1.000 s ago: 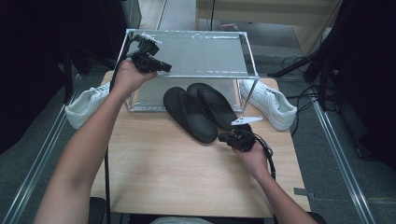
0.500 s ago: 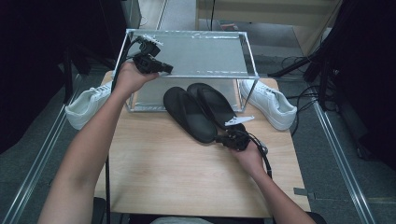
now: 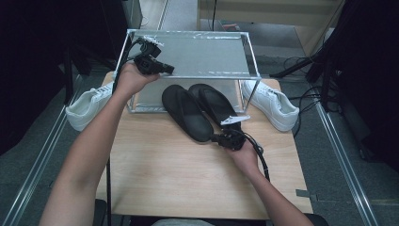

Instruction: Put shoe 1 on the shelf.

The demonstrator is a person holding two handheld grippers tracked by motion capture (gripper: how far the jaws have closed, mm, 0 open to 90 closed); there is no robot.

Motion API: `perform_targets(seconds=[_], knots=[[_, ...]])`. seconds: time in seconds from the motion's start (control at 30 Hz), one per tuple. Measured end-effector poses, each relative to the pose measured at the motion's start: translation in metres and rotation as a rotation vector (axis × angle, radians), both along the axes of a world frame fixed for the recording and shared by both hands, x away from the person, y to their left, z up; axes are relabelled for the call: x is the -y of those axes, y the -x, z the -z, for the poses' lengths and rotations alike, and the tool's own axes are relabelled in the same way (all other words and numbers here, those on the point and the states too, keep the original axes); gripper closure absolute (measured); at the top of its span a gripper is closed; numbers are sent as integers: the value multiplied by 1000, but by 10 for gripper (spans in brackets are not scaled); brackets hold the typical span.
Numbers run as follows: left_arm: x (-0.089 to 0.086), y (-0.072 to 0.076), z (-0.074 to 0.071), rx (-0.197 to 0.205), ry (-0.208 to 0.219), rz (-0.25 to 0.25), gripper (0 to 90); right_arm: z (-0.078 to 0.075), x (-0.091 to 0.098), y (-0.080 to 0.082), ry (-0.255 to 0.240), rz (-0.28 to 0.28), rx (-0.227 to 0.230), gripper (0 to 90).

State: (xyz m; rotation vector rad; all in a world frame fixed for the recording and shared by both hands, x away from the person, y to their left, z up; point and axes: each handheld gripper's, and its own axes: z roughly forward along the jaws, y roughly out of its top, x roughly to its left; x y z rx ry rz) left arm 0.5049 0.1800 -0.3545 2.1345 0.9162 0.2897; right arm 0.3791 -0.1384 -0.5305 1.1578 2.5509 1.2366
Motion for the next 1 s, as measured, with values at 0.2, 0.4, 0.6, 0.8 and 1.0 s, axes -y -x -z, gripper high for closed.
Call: perform_targets(seconds=[0.2,0.4,0.6,0.8,1.0], knots=[[0,0,0,0,-3,-3,900,-1,-17,1,17,-3,17,900],[0,0,0,0,-4,-4,899,0,-26,0,4,0,2,900],[0,1,1,-3,3,-12,899,-2,-37,0,-7,-10,9,900],[-2,-1,2,-13,21,-9,899,-4,-50,-3,-7,-20,21,900],[-1,0,2,-9,16,-11,899,-3,-58,-2,-10,-22,36,900]])
